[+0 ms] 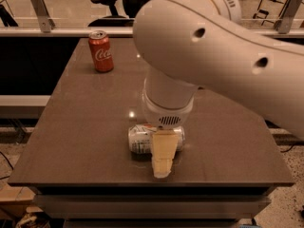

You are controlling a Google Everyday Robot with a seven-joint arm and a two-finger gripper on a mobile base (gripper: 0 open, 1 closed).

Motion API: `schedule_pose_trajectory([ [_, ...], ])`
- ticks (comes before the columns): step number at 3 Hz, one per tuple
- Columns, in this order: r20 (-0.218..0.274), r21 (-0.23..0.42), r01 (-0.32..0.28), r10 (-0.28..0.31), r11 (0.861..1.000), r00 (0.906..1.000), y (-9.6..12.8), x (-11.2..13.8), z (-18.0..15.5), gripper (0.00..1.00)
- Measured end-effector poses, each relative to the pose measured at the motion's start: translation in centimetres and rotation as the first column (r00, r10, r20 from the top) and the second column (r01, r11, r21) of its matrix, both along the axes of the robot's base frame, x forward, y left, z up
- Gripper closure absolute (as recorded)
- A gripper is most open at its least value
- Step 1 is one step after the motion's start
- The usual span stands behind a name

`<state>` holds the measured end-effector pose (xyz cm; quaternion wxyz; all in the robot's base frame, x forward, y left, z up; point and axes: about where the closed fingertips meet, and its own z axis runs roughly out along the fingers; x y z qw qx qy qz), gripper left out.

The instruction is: Knock 7up can over

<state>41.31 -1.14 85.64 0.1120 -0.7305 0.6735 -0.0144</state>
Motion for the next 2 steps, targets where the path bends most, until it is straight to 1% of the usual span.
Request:
schedule_pose_trajectory([
  [1, 0.017, 0.103, 0.006, -0.008, 0.995, 0.9998, -2.1, 0.4, 1.3, 0.0],
  [2, 0.017, 0.22, -0.022, 0.019, 0.975, 0.9997, -3.5, 0.9, 1.9, 0.0],
])
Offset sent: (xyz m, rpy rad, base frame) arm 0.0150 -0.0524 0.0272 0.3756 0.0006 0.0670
